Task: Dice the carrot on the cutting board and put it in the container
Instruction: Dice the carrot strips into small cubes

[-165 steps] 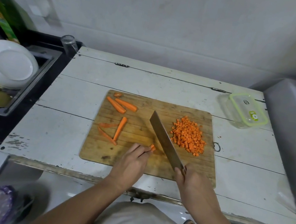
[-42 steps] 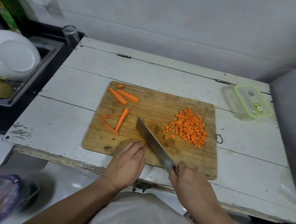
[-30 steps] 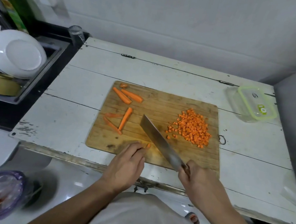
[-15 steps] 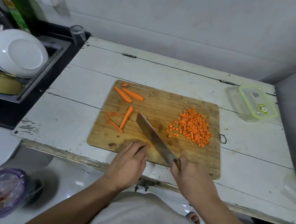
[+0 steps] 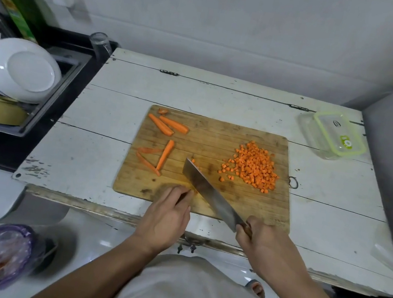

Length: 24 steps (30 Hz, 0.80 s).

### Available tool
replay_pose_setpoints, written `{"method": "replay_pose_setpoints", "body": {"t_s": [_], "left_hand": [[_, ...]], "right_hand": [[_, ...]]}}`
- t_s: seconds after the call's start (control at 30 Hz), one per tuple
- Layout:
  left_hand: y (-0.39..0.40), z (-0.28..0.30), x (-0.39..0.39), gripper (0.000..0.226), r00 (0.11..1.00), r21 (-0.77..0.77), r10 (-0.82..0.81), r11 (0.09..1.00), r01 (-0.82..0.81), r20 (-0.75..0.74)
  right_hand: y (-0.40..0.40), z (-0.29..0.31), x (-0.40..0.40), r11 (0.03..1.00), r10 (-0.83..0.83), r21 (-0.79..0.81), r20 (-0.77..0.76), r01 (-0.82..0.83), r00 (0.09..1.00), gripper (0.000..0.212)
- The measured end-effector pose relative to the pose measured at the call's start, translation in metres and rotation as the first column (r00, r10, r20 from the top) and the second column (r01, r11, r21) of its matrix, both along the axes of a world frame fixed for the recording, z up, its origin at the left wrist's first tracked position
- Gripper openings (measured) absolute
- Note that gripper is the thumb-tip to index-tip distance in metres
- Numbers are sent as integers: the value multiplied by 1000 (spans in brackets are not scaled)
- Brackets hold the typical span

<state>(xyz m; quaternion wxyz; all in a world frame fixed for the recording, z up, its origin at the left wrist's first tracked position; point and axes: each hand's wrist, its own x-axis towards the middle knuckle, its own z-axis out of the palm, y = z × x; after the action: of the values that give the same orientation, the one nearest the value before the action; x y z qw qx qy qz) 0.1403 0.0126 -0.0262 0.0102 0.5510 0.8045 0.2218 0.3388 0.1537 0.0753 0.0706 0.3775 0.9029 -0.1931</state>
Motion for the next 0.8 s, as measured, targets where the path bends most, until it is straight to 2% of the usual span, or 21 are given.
{"method": "replay_pose_setpoints", "body": {"t_s": [0.2,0.33,0.47,0.6,0.8], "left_hand": [[0,6,1,50,997,-32,34,999,-32,66],[-5,7,-2,39,984,46,102,993,-110,143],[-2,3,-5,32,988,146,112,981,-127,102],[15,1,-11,27,971,167,180,964,-205,157],[29,4,-11,23,985,180,97,976,-122,140]], "right_hand": [[10,-1,-4,1000,-25,-17,-23,24,999,29],[15,-1,-3,999,-36,-12,-24,36,999,31],[14,-1,-4,999,-31,-21,-15,31,999,29],[13,-2,-6,999,-29,-26,-11,29,1000,28],[16,-1,-7,999,-40,-30,-23,39,999,27]]}}
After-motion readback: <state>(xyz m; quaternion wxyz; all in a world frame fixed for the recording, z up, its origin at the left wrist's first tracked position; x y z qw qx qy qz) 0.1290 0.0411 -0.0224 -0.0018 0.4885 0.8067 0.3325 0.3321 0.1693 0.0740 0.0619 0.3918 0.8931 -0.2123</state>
